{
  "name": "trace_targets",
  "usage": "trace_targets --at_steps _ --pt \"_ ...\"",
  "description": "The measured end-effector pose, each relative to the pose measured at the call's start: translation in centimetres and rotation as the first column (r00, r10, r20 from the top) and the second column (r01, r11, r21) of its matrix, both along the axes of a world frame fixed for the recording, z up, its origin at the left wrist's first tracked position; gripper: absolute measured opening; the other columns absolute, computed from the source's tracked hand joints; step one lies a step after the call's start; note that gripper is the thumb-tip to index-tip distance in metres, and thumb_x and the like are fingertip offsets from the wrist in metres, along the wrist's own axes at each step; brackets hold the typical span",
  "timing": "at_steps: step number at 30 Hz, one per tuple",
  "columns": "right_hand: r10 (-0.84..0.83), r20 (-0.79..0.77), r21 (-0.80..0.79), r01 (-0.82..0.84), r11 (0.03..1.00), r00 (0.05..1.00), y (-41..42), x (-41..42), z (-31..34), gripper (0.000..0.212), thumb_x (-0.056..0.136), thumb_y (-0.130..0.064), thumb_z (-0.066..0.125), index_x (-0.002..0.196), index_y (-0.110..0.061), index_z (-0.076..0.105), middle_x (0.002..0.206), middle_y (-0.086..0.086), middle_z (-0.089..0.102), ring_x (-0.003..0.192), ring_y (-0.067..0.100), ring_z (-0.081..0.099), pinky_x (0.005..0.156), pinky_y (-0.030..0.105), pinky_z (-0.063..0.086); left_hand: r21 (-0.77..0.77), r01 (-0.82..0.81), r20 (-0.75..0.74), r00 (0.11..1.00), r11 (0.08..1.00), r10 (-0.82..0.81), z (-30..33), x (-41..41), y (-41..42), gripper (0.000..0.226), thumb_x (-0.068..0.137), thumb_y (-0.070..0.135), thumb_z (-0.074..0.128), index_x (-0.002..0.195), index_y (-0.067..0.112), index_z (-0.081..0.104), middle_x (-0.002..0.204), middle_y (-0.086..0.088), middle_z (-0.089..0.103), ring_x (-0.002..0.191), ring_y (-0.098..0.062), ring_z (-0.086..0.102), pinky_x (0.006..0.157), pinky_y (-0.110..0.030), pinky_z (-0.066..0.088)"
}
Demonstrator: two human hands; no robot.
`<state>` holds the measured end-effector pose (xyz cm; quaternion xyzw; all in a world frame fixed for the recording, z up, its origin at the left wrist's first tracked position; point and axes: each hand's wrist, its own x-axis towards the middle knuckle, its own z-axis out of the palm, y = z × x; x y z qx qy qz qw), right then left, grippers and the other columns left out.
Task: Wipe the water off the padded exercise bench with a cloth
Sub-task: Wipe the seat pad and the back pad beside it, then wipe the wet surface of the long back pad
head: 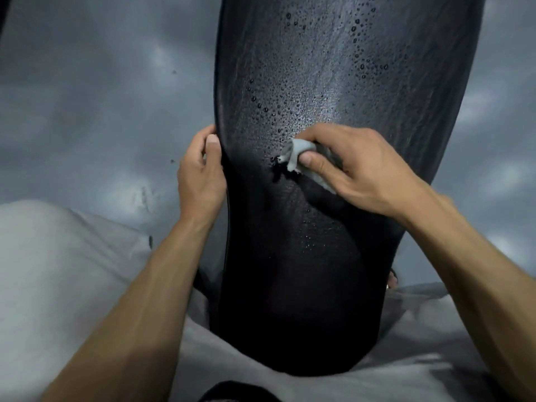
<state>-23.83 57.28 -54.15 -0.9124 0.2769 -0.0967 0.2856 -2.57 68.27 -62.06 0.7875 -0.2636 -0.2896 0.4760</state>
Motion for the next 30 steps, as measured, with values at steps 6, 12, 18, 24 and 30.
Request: trace_targets --at_steps 6,12,18,24,30 --pt "-0.126 0.016 0.008 0.126 0.992 0.992 3.8 -1.4 -0.6 0.015 0.103 -0.028 0.058 0.113 -0.018 0.064 0.091 -0.008 0.065 0.082 0.012 0.059 0.072 0.028 0.042 -0.059 0.142 -0.076 0.986 0.988 -0.146 -0.5 -0.8 1.7 0.051 0.106 0.05 0.04 0.137 0.014 0.06 0.139 -0.01 0.062 0.136 -0.028 0.053 0.113 -0.055 0.041" --pt "-0.186 0.017 0.013 0.186 0.982 0.982 6.3 -1.9 -0.2 0.013 0.102 -0.028 0.06 0.111 -0.02 0.064 0.085 -0.007 0.067 0.075 0.011 0.059 0.065 0.019 0.039 -0.058 0.187 -0.086 0.978 0.981 -0.191 0.8 -1.1 3.9 0.049 0.104 0.034 0.057 0.152 0.03 0.047 0.143 0.021 0.055 0.101 0.034 0.048 0.105 -0.006 0.036" --pt "-0.173 -0.026 0.028 0.174 0.984 0.984 9.1 -2.5 0.0 0.013 0.101 -0.028 0.06 0.112 -0.023 0.063 0.086 -0.007 0.068 0.077 0.014 0.061 0.069 0.033 0.045 -0.064 0.241 -0.04 0.969 0.968 -0.244 0.3 -1.7 5.6 0.06 0.1 0.03 0.063 0.156 0.029 0.04 0.15 0.01 0.053 0.099 0.037 0.044 0.113 -0.016 0.033" --pt "-0.209 0.025 0.004 0.209 0.978 0.978 11.3 -5.0 -1.0 0.014 0.101 -0.03 0.059 0.113 -0.025 0.063 0.088 -0.007 0.069 0.079 0.015 0.061 0.073 0.032 0.045 -0.068 0.177 -0.088 0.979 0.982 -0.183 1.1 -2.6 5.5 0.059 0.1 0.018 0.064 0.155 0.02 0.043 0.148 0.004 0.055 0.119 0.014 0.052 0.119 -0.025 0.035" --pt "-0.081 0.001 0.076 0.08 0.994 0.997 14.4 -4.2 -3.0 0.016 0.101 -0.035 0.057 0.115 -0.027 0.062 0.096 -0.01 0.067 0.089 0.017 0.063 0.078 0.039 0.05 -0.044 0.149 -0.09 0.984 0.988 -0.152 2.0 -3.2 5.3 0.057 0.101 0.008 0.062 0.154 0.011 0.042 0.149 0.0 0.053 0.112 0.018 0.049 0.106 -0.004 0.036"
